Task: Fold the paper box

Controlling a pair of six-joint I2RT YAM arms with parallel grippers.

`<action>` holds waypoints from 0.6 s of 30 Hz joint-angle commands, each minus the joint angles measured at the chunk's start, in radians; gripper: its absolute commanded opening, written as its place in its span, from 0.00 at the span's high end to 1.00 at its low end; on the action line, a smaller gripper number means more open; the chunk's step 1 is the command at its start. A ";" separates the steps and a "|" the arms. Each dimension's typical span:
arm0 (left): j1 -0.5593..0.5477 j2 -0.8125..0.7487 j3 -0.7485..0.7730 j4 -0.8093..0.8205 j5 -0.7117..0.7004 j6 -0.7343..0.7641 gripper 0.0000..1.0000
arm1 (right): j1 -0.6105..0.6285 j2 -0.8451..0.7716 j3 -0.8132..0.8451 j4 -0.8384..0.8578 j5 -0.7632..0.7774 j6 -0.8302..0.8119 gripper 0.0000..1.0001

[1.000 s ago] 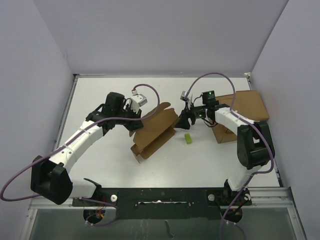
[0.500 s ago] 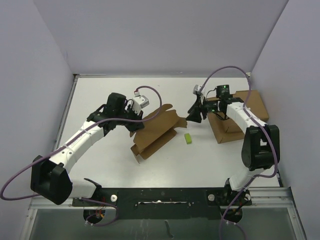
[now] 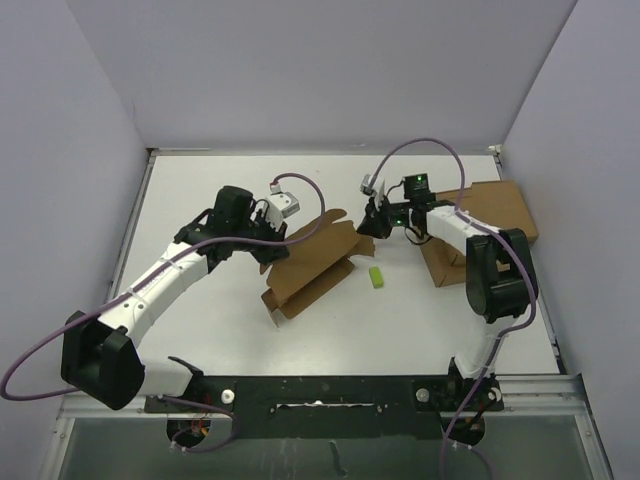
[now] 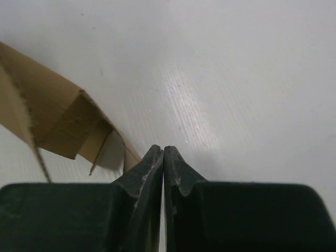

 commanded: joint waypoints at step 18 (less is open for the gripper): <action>-0.007 -0.104 -0.015 0.050 0.036 0.028 1.00 | 0.039 -0.182 -0.145 -0.185 -0.285 -0.563 0.75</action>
